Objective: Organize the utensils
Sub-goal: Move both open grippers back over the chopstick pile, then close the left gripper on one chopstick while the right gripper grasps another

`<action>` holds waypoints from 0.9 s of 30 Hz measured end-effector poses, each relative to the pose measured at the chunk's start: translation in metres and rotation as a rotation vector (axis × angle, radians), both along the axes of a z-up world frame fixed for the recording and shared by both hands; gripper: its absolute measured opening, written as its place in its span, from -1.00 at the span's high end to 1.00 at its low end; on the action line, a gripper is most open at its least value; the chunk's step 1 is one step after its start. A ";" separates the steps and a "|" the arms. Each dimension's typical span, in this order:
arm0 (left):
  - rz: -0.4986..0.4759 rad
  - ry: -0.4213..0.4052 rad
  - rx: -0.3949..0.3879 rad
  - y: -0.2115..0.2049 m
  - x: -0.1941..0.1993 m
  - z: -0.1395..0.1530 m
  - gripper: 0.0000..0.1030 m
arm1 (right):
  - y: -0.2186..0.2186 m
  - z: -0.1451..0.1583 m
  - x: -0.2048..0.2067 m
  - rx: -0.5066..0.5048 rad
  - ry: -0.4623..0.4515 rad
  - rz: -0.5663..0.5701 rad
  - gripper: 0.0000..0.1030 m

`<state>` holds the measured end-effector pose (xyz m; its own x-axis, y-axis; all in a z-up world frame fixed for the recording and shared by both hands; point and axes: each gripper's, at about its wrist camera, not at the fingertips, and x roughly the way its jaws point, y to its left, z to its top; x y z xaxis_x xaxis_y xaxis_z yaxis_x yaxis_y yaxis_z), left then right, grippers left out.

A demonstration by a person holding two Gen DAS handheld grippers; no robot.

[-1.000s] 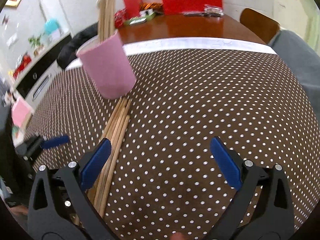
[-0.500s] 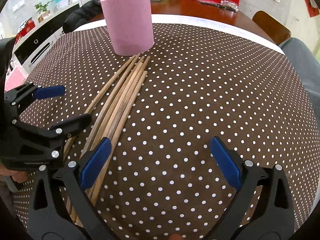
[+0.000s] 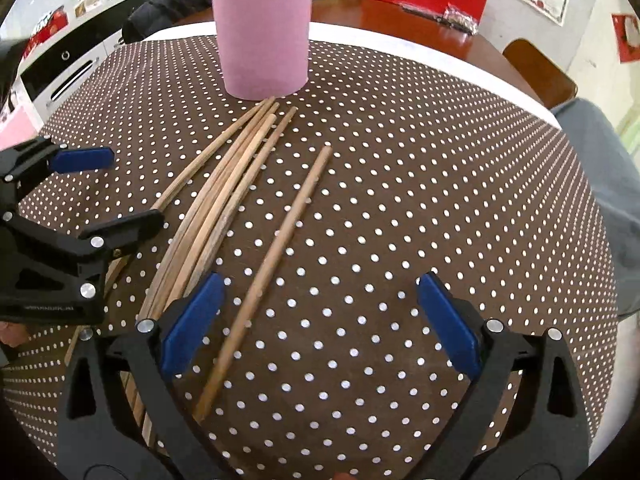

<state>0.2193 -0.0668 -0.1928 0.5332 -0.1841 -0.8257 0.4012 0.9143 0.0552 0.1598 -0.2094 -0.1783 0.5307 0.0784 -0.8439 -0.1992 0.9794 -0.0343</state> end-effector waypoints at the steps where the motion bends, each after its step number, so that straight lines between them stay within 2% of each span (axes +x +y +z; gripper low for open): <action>1: 0.001 0.000 -0.001 0.000 0.000 0.000 -0.69 | -0.001 0.000 0.001 0.005 0.000 -0.001 -0.77; 3: 0.003 0.001 -0.005 0.000 0.001 0.000 -0.69 | 0.000 0.001 0.004 0.011 -0.005 -0.004 -0.64; 6: 0.001 0.005 -0.013 0.000 0.006 0.000 -0.69 | 0.002 0.004 0.012 0.031 -0.010 0.002 -0.29; 8: -0.008 0.007 -0.010 -0.004 0.011 0.001 -0.69 | 0.002 0.006 0.015 0.048 -0.011 0.008 0.01; 10: -0.032 0.004 0.009 -0.011 0.014 0.002 -0.69 | 0.001 0.008 0.016 0.062 -0.011 0.008 0.14; 14: -0.059 0.027 0.027 -0.024 0.026 0.004 -0.65 | -0.006 0.010 0.020 0.105 -0.005 -0.005 0.19; 16: -0.078 0.063 -0.006 -0.027 0.033 0.006 -0.44 | -0.003 0.010 0.022 0.093 -0.005 -0.004 0.25; 17: -0.086 0.067 -0.007 -0.029 0.035 0.007 -0.23 | -0.002 0.010 0.023 0.080 -0.008 -0.001 0.38; 18: -0.102 0.067 -0.009 -0.032 0.035 0.009 0.08 | 0.000 0.010 0.025 0.065 -0.012 -0.001 0.43; 19: -0.127 0.071 -0.011 -0.036 0.034 0.011 0.27 | 0.000 0.010 0.025 0.059 -0.014 0.001 0.52; 20: -0.139 0.074 -0.011 -0.038 0.033 0.012 0.66 | 0.000 0.010 0.025 0.059 -0.014 0.006 0.72; 21: -0.147 0.076 -0.010 -0.040 0.032 0.013 0.81 | 0.000 0.011 0.023 0.057 -0.012 0.012 0.80; 23: -0.143 0.071 -0.020 -0.037 0.030 0.014 0.87 | -0.001 0.011 0.018 0.075 -0.002 0.025 0.84; 27: -0.119 0.101 -0.112 -0.025 0.026 0.013 0.89 | -0.010 0.012 0.008 0.140 -0.005 0.033 0.87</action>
